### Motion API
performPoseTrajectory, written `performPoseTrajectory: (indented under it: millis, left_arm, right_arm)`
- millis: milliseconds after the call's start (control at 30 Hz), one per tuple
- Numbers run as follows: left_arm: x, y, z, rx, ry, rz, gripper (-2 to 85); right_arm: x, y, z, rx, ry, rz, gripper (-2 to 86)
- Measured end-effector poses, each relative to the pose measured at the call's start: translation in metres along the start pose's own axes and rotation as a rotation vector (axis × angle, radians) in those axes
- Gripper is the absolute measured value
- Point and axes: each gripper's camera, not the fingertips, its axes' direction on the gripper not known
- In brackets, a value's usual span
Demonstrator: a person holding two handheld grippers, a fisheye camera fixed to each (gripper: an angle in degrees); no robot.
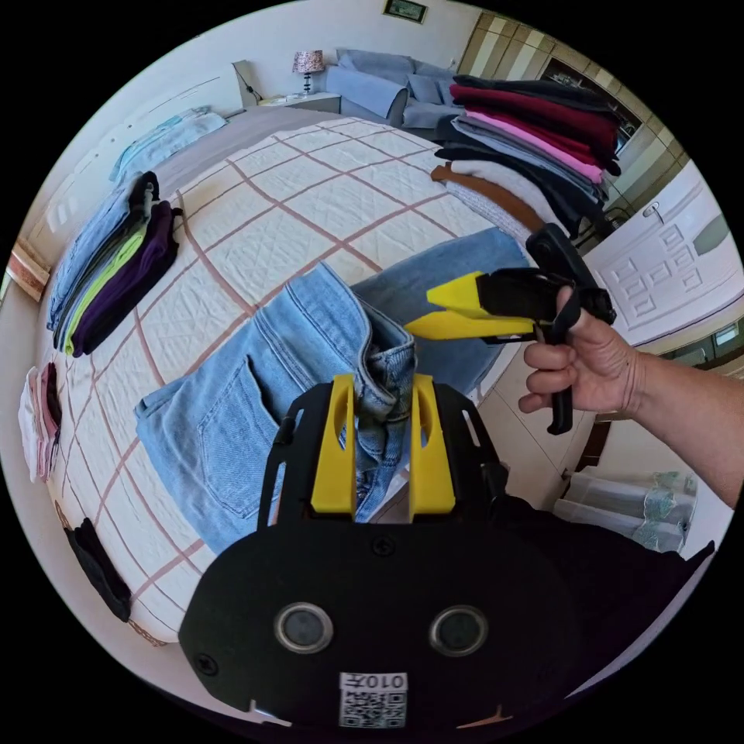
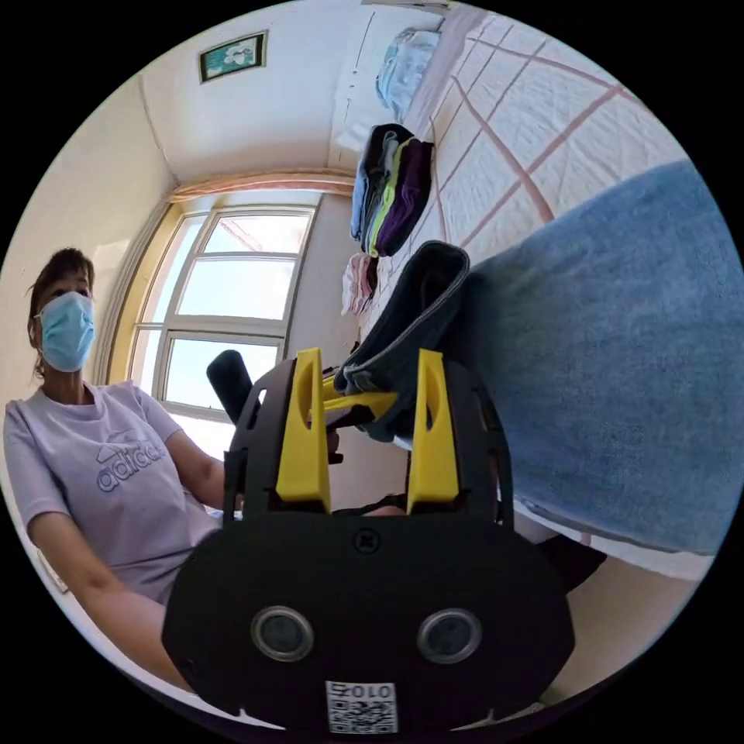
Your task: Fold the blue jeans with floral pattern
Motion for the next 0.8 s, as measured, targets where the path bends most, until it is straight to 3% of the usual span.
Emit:
performPoseTrajectory:
  millis: [167,367,467,533,633,800]
  left_arm:
    - [0.026,-0.019,0.007,-0.034,0.064,0.087,12.5]
    - [0.042,-0.045,-0.048,0.054,0.147,0.173,11.4]
    - [0.019,-0.046,-0.054,-0.023,0.005,0.092,11.2]
    - [-0.019,-0.039,-0.05,-0.121,-0.071,-0.074,11.4]
    - [-0.067,-0.019,-0.056,-0.16,-0.094,-0.293,11.5]
    - [-0.108,0.004,-0.065,-0.163,-0.051,-0.488,10.4]
  right_arm:
    - [0.038,-0.01,-0.03,-0.079,0.082,0.039,17.4]
    - [0.065,-0.003,-0.033,-0.145,0.244,0.09,16.5]
    - [0.069,-0.001,-0.038,-0.158,0.302,0.091,17.1]
    - [0.067,0.002,-0.048,-0.136,0.336,0.103,17.9]
    - [0.066,0.012,-0.057,-0.137,0.45,0.105,18.6]
    - [0.075,0.02,-0.048,-0.178,0.479,0.113,17.3]
